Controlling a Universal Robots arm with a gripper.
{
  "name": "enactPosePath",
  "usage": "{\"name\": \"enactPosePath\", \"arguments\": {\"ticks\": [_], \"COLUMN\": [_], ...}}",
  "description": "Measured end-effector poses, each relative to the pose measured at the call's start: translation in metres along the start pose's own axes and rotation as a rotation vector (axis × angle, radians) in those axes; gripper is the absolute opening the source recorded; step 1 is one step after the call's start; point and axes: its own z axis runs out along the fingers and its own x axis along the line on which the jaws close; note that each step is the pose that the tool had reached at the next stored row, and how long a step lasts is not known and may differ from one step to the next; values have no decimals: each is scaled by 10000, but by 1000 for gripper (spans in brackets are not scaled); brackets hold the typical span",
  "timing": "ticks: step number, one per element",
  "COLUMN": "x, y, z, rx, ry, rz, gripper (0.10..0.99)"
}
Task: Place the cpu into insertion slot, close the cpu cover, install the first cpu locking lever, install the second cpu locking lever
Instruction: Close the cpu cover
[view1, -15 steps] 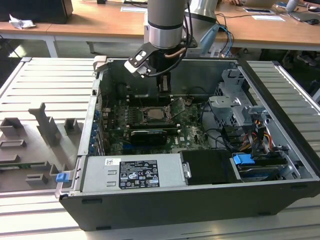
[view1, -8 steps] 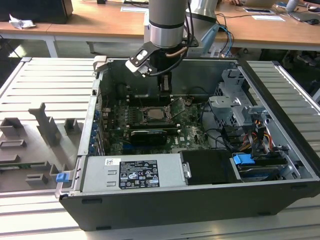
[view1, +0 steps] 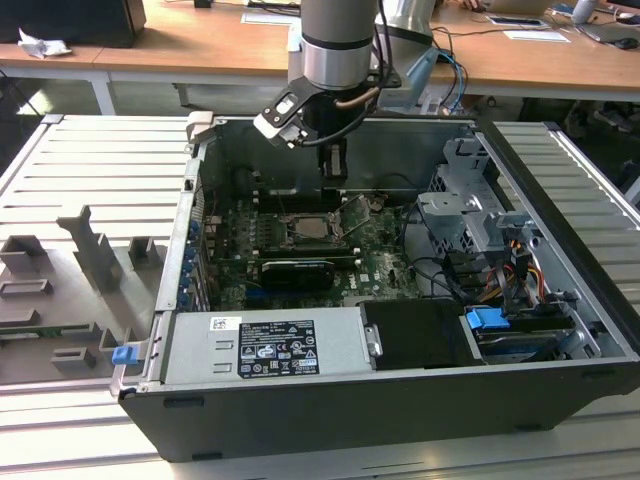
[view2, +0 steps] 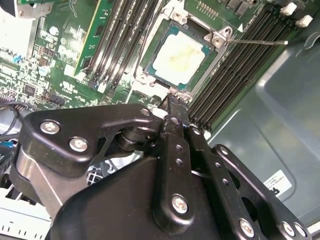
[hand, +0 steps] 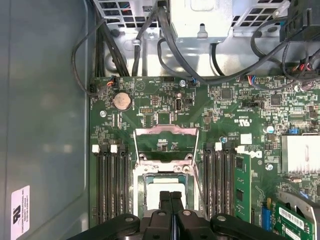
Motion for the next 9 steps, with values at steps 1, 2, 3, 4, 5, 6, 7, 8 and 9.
{"name": "enactPosePath", "arguments": {"ticks": [1, 2, 3, 4, 5, 6, 7, 8, 9], "x": [0, 0, 1, 1, 1, 1, 1, 1, 1], "y": [14, 31, 40, 45, 50, 54, 58, 73, 82], "z": [1, 2, 2, 2, 3, 3, 3, 4, 4], "rx": [0, 0, 0, 0, 0, 0, 0, 0, 0], "ry": [0, -1, -1, -1, 0, 0, -1, 0, -1], "rz": [0, 0, 0, 1, 1, 0, 1, 1, 1], "gripper": [106, 106, 106, 106, 106, 106, 106, 106, 106]}}
